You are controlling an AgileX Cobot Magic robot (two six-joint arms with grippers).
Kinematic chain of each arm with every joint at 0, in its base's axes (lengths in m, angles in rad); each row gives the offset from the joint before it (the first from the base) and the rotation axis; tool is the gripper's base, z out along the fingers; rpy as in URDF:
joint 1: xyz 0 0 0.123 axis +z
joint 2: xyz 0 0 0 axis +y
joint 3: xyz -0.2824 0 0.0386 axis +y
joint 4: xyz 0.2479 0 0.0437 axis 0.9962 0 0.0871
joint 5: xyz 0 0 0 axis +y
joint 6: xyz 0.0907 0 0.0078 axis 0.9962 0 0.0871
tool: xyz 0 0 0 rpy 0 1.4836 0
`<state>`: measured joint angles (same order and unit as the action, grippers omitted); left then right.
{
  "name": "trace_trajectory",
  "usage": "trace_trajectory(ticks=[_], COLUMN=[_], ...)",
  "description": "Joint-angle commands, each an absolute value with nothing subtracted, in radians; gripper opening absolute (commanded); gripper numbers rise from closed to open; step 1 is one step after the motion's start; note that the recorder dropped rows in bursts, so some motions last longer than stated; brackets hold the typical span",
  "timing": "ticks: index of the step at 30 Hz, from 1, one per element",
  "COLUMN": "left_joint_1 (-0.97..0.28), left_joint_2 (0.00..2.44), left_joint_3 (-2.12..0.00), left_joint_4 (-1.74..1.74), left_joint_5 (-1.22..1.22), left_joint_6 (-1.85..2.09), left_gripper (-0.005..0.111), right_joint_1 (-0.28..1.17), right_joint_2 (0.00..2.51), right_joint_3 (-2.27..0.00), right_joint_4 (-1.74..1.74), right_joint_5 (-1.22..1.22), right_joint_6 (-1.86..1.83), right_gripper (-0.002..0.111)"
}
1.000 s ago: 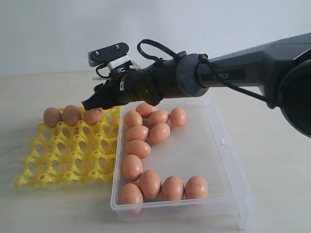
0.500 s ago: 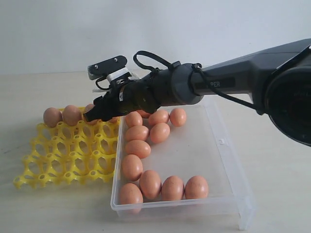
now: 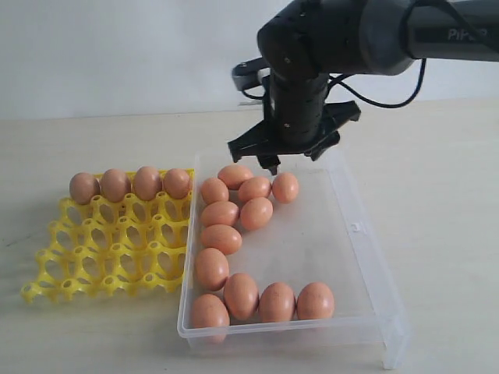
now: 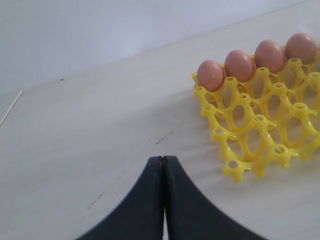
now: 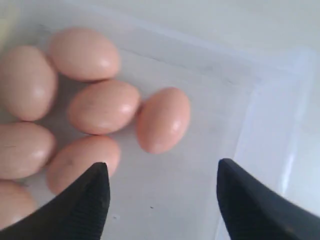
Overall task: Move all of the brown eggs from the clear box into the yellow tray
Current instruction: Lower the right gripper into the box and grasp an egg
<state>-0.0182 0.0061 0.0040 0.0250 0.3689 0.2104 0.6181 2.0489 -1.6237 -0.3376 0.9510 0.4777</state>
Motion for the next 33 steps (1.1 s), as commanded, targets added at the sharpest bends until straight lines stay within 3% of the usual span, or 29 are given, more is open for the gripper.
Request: trace_trajectory(ticks=[1, 21, 23, 28, 33], left_joint_1=[-0.020, -0.020, -0.020, -0.020, -0.020], left_joint_2=[0.000, 0.000, 0.000, 0.000, 0.000], left_joint_3=[0.000, 0.000, 0.000, 0.000, 0.000], left_joint_4=[0.025, 0.025, 0.025, 0.025, 0.025], left_joint_5=[0.361, 0.361, 0.361, 0.361, 0.361], left_joint_6=[0.206, 0.206, 0.206, 0.206, 0.206], left_gripper=[0.000, 0.000, 0.000, 0.000, 0.000], right_joint_1=[0.550, 0.522, 0.522, 0.524, 0.533], right_joint_2=[2.082, 2.259, 2.262, 2.231, 2.155], right_joint_3=[-1.627, -1.675, -1.675, -1.675, -1.672], right_joint_4=[-0.263, -0.239, -0.246, -0.281, -0.331], right_joint_5=[0.937, 0.781, 0.781, 0.779, 0.729], right_joint_6=[0.554, 0.487, 0.482, 0.472, 0.450], right_gripper=[0.061, 0.060, 0.050, 0.000, 0.000])
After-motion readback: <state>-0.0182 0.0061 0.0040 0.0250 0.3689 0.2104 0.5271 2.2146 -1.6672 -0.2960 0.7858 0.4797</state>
